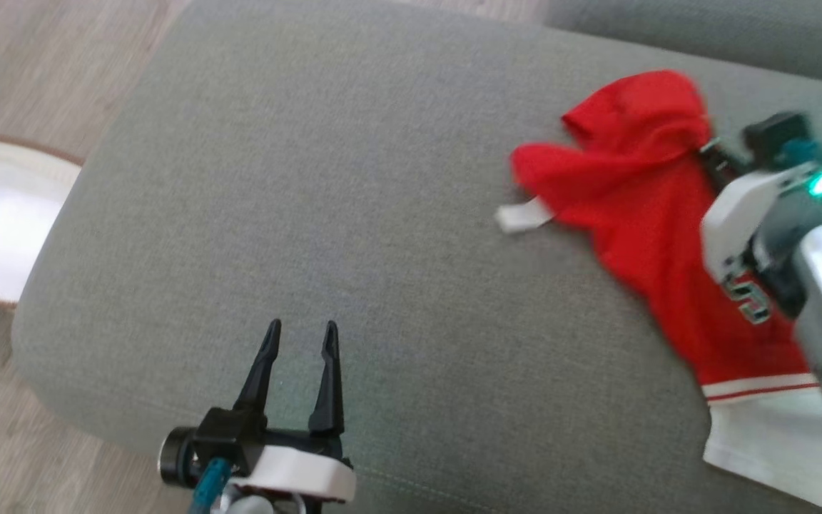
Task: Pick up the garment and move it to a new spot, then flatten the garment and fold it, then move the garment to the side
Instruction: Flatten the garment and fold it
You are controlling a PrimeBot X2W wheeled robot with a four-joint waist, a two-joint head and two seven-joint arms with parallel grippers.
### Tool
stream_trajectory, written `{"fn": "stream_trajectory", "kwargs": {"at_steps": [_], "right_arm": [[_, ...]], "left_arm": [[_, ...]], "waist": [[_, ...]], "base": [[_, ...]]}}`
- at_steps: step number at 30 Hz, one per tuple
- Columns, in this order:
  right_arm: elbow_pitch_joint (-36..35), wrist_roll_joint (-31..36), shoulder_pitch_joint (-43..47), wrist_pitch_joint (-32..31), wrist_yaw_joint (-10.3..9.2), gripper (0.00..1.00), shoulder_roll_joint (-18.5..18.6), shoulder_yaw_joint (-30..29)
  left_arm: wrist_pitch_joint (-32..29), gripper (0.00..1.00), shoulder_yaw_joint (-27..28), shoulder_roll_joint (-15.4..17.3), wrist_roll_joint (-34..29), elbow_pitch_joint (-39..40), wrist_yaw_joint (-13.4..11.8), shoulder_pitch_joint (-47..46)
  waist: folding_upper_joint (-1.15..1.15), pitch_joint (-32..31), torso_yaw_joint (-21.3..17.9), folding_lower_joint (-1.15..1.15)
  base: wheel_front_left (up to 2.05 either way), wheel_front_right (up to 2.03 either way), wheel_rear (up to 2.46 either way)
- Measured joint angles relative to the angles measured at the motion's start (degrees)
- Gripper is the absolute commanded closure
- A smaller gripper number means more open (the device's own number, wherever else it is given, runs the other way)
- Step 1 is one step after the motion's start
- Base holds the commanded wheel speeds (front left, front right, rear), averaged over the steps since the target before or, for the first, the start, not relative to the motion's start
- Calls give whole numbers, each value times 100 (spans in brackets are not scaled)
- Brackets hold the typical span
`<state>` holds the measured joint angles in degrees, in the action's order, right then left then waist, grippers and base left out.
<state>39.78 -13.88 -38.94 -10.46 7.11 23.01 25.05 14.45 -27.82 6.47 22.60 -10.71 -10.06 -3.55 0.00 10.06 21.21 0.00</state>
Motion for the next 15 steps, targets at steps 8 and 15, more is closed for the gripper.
{"fn": "stream_trajectory", "kwargs": {"at_steps": [8, 15], "right_arm": [[1096, 692, -636, 615, 0, 0, 10, -584], [1102, 945, -633, 1500, 0, 0, -345, -610]], "left_arm": [[0, 0, 48, -142, -78, -36, 52, -180], [0, 0, 181, -171, -149, -147, 104, -179]], "waist": [[0, 272, 132, 1], [0, 84, 12, 0]], "base": [[0, 0, 0], [0, 0, 0]]}}
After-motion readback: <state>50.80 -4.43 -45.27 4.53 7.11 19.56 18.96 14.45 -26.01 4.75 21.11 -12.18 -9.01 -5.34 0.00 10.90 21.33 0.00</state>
